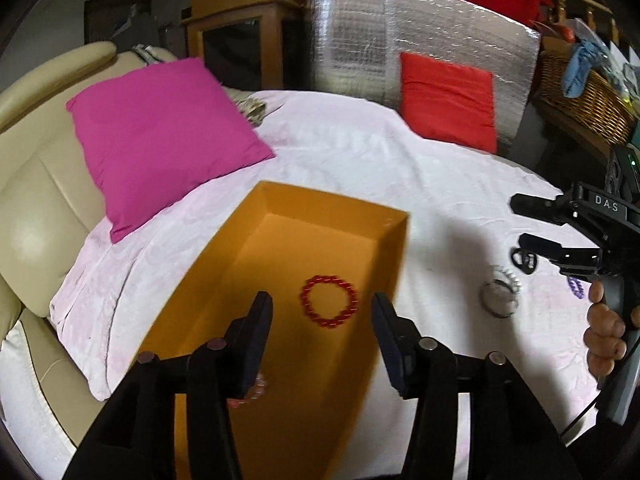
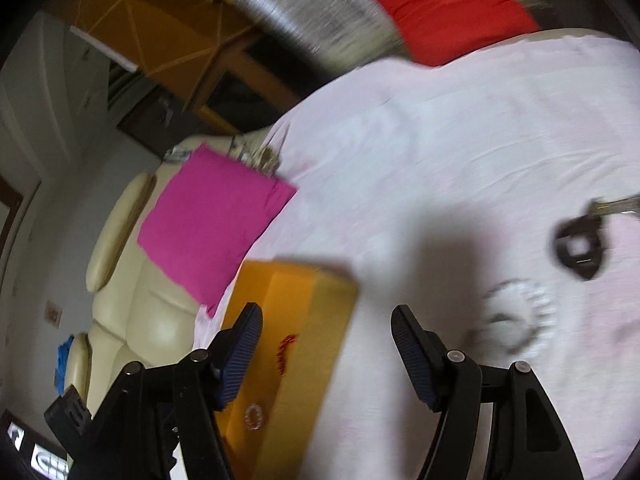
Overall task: Organize jewelry
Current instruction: 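Move the left tool to the white bead bracelet while the right tool approaches the black hair tie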
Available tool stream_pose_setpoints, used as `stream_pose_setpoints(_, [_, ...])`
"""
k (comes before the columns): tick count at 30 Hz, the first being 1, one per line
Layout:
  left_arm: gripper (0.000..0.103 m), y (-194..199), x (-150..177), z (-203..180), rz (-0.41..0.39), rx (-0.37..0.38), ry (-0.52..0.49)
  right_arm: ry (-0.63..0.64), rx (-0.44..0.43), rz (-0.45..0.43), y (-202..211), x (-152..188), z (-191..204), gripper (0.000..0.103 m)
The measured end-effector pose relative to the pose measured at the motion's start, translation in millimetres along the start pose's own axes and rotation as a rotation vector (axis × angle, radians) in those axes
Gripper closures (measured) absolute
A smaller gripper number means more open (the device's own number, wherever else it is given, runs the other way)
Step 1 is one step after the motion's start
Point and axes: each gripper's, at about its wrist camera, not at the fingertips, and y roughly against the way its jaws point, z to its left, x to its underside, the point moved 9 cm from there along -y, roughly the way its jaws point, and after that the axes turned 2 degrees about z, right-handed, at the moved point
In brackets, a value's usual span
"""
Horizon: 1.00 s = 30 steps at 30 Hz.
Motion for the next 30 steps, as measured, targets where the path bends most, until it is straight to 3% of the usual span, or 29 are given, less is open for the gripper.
stream_pose_setpoints(11, [0.045,2,1,-91,0.013,0.09,-0.132,-0.183,0.057,-0.148,109,-30,-110,0.033])
stream_pose_setpoints(22, [0.045,-55,5,-162,0.103,0.184,-0.203,-0.289,0.153,-0.135,141,-33,-188,0.033])
stream_pose_setpoints(30, [0.045,-73,19,-202,0.142,0.229,-0.254,-0.345,0.218,-0.117,152,-33,-230,0.033])
